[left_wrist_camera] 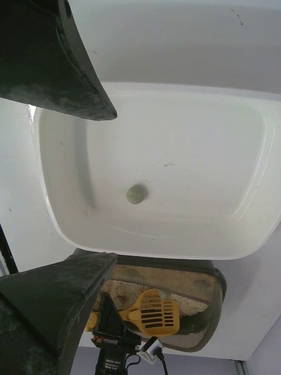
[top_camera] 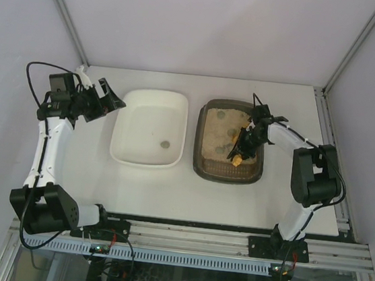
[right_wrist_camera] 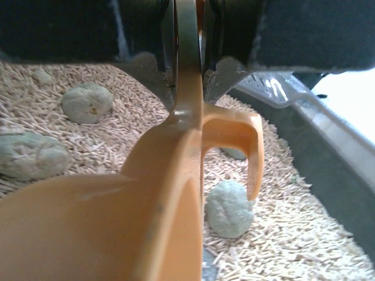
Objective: Clean the litter box
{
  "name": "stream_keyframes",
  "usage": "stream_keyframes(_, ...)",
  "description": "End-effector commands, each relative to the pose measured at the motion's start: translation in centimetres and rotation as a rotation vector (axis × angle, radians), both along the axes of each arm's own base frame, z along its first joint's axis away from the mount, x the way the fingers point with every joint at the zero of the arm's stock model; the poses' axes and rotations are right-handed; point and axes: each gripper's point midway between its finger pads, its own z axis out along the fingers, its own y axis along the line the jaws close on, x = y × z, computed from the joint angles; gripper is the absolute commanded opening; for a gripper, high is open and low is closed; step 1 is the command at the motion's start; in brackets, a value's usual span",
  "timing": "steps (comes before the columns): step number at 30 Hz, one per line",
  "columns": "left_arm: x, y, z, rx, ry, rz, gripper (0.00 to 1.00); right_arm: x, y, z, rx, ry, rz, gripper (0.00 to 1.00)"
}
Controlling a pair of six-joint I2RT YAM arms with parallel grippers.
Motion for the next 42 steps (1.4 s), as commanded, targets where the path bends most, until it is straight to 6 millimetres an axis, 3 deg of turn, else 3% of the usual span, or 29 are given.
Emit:
stream_keyframes(1,0.1,-0.4,0.5,-0.006,-0.022,-0.025,0.97,0.2,2.2,1.4,0.192,-0.031,-0.003,0.00)
stream_keyframes(14,0.2,-0.3,0.0,0.000,-0.010,-0.021,0.96,-1.5,4.1,0.6,0.253,0.050,0.033,0.00)
stream_keyframes(22,0.2,-0.2,-0.1,0.006,-0.010,-0.018,0.95,-2.9,3.6,1.2,0.131,0.067,0.104,0.00)
stream_keyframes(26,0.2,-0.2,-0.1,0.007,-0.012,-0.016,0.96,-2.3,4.5,2.1,0.162,0.047,0.127,0.00)
stream_keyframes(36,0.3,-0.1,-0.5,0.009,-0.009,-0.015,0.96,-0.3,7.3,2.1,0.311,-0.006,0.170,0.00)
stream_keyframes(42,0.3,0.0,-0.6,0.011,-0.006,-0.014,0.96,0.8,7.7,2.7,0.401,-0.050,0.147,0.00)
